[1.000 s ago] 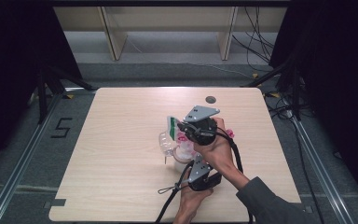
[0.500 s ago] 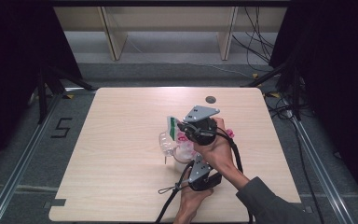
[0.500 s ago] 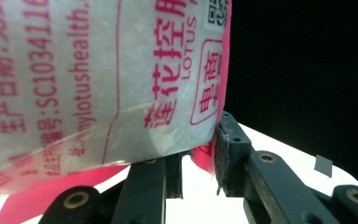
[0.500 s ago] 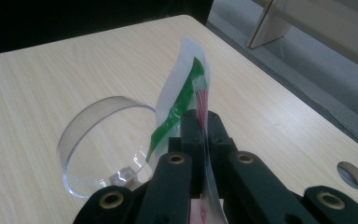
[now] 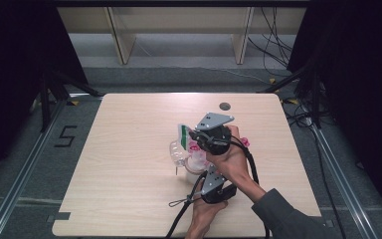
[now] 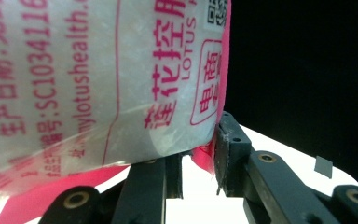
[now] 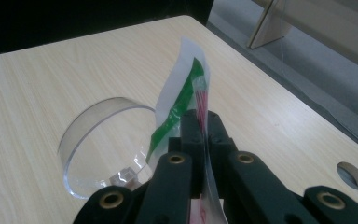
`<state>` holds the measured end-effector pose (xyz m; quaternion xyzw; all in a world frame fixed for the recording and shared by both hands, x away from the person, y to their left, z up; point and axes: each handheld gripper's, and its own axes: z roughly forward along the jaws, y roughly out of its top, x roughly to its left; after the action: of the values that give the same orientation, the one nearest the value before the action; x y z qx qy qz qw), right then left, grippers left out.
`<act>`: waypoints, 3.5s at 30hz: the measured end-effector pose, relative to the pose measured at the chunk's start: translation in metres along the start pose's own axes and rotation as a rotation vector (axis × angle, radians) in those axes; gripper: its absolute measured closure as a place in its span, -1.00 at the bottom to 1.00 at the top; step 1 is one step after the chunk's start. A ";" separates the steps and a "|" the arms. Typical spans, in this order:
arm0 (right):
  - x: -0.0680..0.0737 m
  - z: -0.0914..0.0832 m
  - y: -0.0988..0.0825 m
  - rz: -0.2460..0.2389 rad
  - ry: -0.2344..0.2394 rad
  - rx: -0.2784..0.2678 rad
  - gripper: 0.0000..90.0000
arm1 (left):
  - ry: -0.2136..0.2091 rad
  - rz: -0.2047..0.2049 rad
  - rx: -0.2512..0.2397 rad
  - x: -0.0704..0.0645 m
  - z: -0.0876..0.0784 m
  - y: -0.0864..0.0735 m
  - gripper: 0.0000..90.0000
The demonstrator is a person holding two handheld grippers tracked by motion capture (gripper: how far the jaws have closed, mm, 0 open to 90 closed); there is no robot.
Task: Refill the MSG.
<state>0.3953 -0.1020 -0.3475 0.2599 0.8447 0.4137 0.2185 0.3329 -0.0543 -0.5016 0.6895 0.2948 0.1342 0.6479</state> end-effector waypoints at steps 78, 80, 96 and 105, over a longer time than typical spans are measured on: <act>0.001 0.004 0.006 -0.024 -0.009 0.018 1.00 | -0.089 -0.150 -0.110 -0.012 0.009 0.003 0.65; 0.001 0.005 0.006 -0.032 -0.012 0.017 1.00 | -0.088 -0.147 -0.111 -0.012 0.009 0.003 0.65; 0.002 0.006 0.006 -0.033 -0.010 0.018 1.00 | -0.092 -0.156 -0.115 -0.011 0.009 0.004 0.65; -0.001 0.005 0.006 -0.038 -0.013 0.006 1.00 | -0.091 -0.155 -0.109 -0.011 0.010 0.004 0.65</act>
<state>0.4005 -0.0962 -0.3457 0.2473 0.8492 0.4053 0.2310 0.3304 -0.0686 -0.4969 0.6335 0.3099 0.0680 0.7057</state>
